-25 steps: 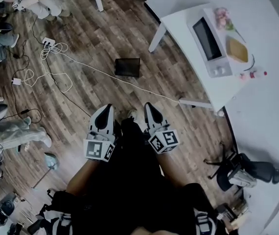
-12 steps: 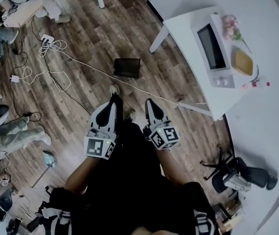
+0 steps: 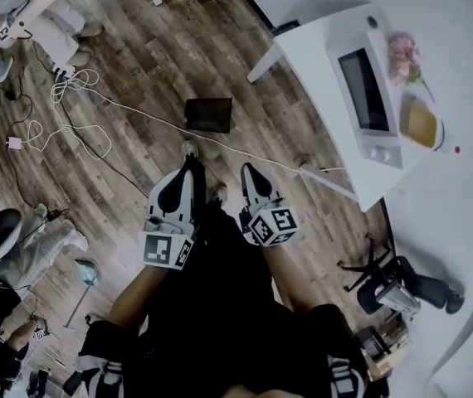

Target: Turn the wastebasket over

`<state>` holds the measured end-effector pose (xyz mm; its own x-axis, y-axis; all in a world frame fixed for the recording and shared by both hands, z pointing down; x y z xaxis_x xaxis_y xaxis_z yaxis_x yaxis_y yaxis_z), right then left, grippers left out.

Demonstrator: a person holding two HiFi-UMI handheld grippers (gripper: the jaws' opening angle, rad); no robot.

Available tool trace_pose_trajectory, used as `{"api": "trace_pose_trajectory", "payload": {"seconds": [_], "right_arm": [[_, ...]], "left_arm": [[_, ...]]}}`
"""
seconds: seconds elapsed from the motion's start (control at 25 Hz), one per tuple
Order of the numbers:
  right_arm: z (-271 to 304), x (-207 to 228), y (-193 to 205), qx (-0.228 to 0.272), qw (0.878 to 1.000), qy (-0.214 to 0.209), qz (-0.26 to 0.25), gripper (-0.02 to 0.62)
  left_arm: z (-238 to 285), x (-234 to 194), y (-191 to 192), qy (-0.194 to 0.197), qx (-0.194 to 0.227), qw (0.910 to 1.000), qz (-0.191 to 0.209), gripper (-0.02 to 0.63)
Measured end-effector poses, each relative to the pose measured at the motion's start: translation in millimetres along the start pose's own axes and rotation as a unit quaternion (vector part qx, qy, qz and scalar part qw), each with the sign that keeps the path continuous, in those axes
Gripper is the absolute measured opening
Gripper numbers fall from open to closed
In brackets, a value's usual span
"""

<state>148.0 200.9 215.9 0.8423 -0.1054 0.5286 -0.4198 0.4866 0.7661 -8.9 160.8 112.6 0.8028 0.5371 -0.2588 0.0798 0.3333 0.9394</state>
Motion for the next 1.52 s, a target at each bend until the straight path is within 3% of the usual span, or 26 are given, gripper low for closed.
{"api": "trace_pose_trajectory", "payload": {"seconds": [0.36, 0.72, 1.08, 1.2, 1.52], "right_arm": [[70, 65, 53, -0.055, 0.998, 0.037, 0.012, 0.031], [132, 120, 144, -0.130, 0.990, 0.052, 0.011, 0.032], [177, 205, 254, -0.221, 0.969, 0.092, 0.059, 0.035], [193, 229, 285, -0.246, 0.961, 0.110, 0.064, 0.108], [218, 287, 376, -0.294, 0.945, 0.130, 0.066, 0.144]], "left_arm": [[46, -34, 17, -0.004, -0.020, 0.9998, -0.008, 0.034], [79, -63, 57, -0.003, -0.044, 0.9985, -0.033, 0.034], [116, -81, 105, -0.017, -0.062, 0.9958, -0.066, 0.034], [123, -93, 125, -0.017, -0.070, 0.9944, -0.077, 0.034], [129, -118, 176, -0.022, -0.083, 0.9937, -0.072, 0.034]]}}
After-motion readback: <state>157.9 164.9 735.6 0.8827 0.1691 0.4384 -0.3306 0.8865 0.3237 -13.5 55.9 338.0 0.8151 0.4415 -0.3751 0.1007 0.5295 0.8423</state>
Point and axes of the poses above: the fingertips, and each gripper's own axes: z forward along the fingers, x to its right, y out of its underside, the point moved 2 cm from there along -z, backward along the fingers, and after that the axes turned 2 degrees about z, right-handed, at the moved point
